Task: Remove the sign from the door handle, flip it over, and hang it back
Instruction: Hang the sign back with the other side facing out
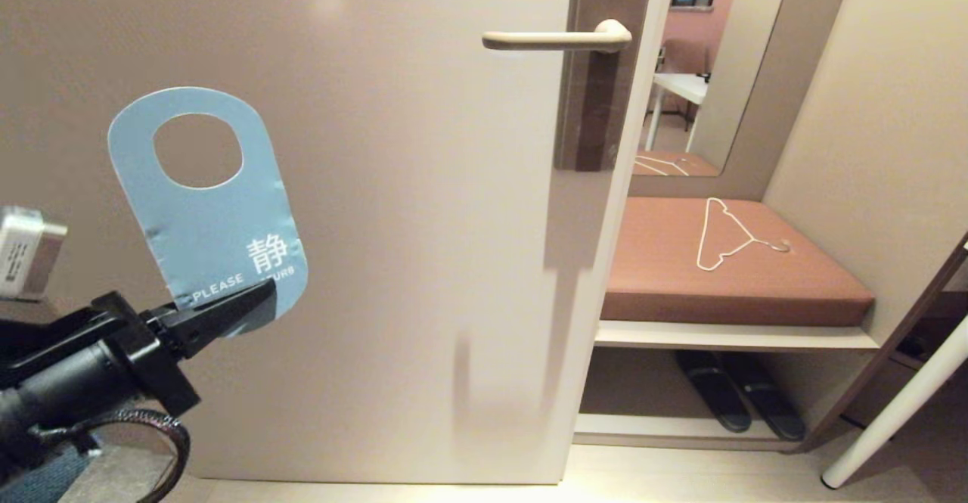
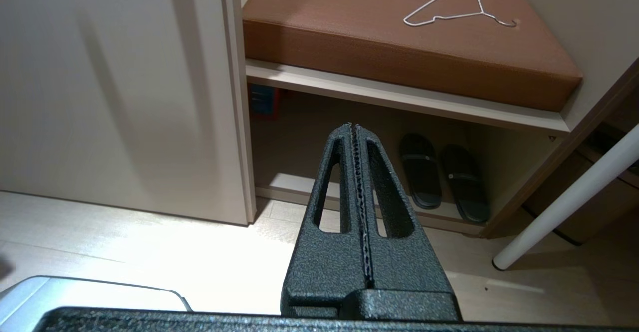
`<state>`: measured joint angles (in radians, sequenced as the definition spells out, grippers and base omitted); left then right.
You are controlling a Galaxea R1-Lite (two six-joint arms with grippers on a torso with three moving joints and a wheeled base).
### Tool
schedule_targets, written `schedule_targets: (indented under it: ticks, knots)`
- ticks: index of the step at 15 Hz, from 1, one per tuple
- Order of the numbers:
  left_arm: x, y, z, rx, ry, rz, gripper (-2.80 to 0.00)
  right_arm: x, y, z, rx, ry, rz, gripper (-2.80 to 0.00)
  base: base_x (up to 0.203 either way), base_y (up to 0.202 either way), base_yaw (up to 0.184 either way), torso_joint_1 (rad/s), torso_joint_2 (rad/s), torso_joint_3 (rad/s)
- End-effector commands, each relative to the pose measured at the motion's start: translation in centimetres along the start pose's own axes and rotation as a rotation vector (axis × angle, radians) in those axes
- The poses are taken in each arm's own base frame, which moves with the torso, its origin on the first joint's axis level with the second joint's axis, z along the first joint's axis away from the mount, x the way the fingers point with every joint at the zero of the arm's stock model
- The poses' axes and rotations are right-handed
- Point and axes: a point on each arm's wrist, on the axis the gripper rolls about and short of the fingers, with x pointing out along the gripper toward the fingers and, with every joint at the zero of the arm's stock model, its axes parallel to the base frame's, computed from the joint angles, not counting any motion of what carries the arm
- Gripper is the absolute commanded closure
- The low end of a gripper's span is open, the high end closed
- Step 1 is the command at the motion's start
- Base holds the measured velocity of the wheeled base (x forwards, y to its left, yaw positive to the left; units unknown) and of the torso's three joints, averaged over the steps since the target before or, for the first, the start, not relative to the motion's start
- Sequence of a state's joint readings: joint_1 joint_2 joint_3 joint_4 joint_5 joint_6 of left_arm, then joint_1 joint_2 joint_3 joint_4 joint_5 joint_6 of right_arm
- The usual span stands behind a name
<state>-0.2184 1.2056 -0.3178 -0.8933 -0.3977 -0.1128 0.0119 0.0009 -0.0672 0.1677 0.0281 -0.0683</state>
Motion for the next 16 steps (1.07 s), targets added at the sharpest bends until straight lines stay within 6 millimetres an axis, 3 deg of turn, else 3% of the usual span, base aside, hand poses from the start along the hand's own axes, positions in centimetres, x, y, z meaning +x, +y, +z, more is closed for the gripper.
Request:
schedule_targets:
  ticks: [1, 9, 12, 16]
  knots:
    - [2.5, 0.8, 0.2, -0.001, 0.025, -0.011, 0.00, 0.0, 0.0, 0.0, -0.001, 0.001, 0.002, 0.00, 0.000, 0.000, 0.000, 0.000, 0.00, 0.000]
    - [14.7, 3.0, 4.1, 0.049, -0.066, -0.085, 0.00, 0.0, 0.0, 0.0, 0.001, 0.001, 0.003, 0.00, 0.000, 0.000, 0.000, 0.000, 0.00, 0.000]
    - [17.8, 3.3, 4.3, 0.057, -0.087, -0.105, 0.00, 0.0, 0.0, 0.0, -0.001, 0.001, 0.003, 0.00, 0.000, 0.000, 0.000, 0.000, 0.00, 0.000]
    - [20.2, 3.2, 4.3, 0.063, -0.105, -0.130, 0.00, 0.0, 0.0, 0.0, -0.001, 0.001, 0.003, 0.00, 0.000, 0.000, 0.000, 0.000, 0.00, 0.000]
